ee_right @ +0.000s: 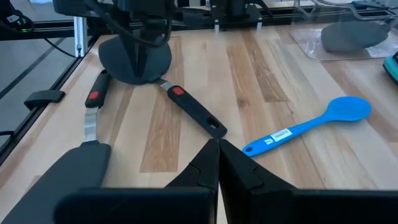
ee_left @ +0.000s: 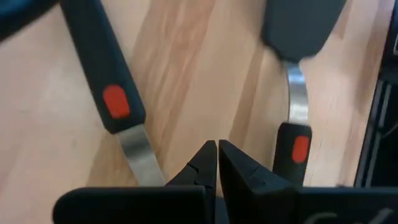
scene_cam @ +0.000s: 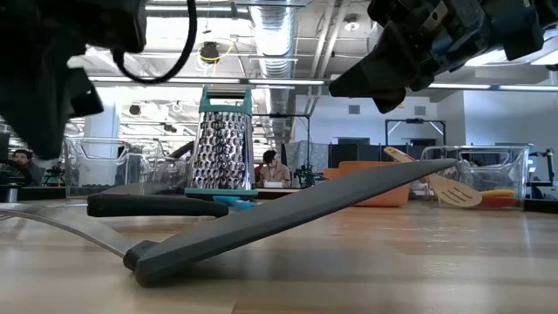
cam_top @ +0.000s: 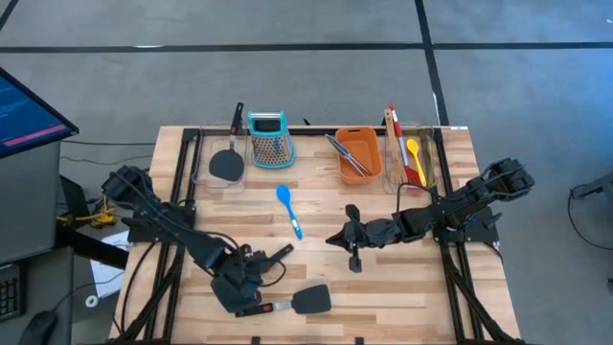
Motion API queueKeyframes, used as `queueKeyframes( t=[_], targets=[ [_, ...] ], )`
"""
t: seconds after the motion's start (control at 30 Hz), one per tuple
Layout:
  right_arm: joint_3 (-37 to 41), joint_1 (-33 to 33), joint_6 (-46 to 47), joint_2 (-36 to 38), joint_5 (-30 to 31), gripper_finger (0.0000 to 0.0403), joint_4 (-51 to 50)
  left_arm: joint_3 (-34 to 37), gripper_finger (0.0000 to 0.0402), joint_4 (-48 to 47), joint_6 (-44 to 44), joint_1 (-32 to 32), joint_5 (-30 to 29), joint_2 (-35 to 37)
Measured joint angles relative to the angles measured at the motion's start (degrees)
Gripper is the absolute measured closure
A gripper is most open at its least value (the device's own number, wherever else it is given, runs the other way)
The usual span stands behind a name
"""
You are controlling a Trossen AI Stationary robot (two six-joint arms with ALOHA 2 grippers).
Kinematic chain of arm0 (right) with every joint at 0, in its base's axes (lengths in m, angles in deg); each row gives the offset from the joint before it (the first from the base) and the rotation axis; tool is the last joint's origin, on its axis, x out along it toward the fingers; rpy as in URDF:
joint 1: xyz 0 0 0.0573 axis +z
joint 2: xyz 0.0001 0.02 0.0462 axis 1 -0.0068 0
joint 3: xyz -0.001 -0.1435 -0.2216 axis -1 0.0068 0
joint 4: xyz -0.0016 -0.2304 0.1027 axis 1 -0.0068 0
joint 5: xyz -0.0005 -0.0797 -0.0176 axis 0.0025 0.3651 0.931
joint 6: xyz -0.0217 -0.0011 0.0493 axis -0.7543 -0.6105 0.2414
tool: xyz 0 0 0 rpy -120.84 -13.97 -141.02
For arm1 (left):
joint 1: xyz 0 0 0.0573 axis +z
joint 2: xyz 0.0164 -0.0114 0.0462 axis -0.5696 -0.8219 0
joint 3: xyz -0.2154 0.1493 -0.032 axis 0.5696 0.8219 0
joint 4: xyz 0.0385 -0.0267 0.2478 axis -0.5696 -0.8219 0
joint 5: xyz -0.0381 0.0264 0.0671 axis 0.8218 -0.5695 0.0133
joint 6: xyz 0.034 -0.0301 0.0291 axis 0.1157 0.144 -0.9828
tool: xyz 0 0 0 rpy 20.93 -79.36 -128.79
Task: Pick & Place Kitchen Items
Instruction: Put the top black spatula into the left transparent bin
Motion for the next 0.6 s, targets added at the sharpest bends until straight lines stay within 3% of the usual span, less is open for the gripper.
queueKeyframes(
  t=[0.27, 0.6],
  targets=[
    [0.0, 0.0, 0.0, 0.0, 0.0, 0.0403, -0.2, 0.0, 0.0398, -7.0, 0.0, 3.9, 1.2, 0.2],
    [0.0, 0.0, 0.0, 0.0, 0.0, 0.0403, -1.8, 0.0, 0.0374, -6.7, -0.9, 7.6, 1.1, 0.2]
  ],
)
